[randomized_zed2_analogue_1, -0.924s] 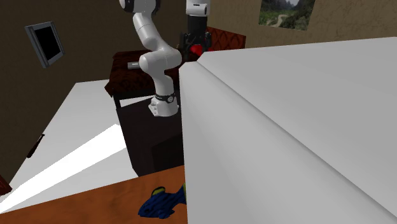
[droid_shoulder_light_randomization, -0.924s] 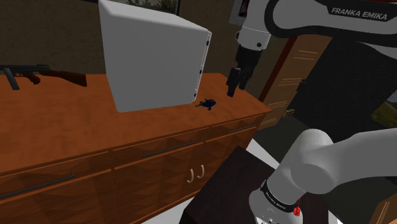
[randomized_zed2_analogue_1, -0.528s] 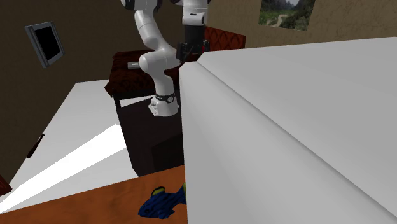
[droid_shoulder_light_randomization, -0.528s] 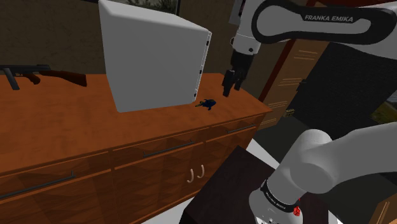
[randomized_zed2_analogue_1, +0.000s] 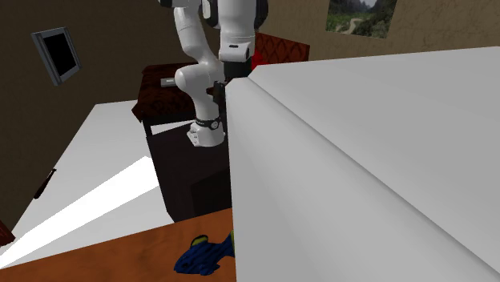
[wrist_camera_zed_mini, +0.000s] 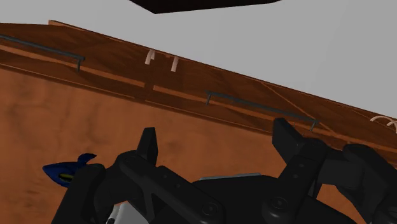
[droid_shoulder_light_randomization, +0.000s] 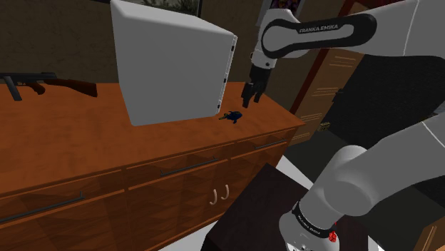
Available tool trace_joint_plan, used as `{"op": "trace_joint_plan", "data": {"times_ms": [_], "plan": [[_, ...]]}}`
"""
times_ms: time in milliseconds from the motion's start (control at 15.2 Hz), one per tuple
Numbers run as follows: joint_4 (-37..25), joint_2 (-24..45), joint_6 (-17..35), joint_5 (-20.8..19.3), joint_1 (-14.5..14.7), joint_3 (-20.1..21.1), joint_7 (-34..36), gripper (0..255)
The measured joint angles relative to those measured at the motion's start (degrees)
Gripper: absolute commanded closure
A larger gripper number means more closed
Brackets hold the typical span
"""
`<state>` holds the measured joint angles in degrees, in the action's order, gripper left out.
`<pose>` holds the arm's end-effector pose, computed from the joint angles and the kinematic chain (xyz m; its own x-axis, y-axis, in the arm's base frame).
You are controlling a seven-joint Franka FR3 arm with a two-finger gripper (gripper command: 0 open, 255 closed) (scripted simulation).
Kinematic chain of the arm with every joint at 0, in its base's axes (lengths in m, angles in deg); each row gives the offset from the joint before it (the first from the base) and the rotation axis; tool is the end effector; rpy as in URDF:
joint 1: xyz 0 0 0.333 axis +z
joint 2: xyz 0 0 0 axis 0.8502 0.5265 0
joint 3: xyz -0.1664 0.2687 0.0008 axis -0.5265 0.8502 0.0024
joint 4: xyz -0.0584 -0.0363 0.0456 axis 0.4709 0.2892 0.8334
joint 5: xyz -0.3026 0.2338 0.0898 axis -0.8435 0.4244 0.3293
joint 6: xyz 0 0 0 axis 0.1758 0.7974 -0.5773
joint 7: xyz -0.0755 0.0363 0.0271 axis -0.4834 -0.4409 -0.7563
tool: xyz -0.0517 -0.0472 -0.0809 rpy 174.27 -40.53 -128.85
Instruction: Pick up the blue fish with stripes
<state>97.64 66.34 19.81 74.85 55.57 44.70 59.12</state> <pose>0.4071 -0.1175 0.4846 0.9983 -0.0358 -0.0466 -0.0358 -0.9994 0.0006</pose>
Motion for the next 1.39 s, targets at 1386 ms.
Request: {"op": "trace_joint_plan", "data": {"times_ms": [1386], "plan": [[-33.08,46.78,8.97,17.20,-8.67,-8.64,-23.99,0]]}}
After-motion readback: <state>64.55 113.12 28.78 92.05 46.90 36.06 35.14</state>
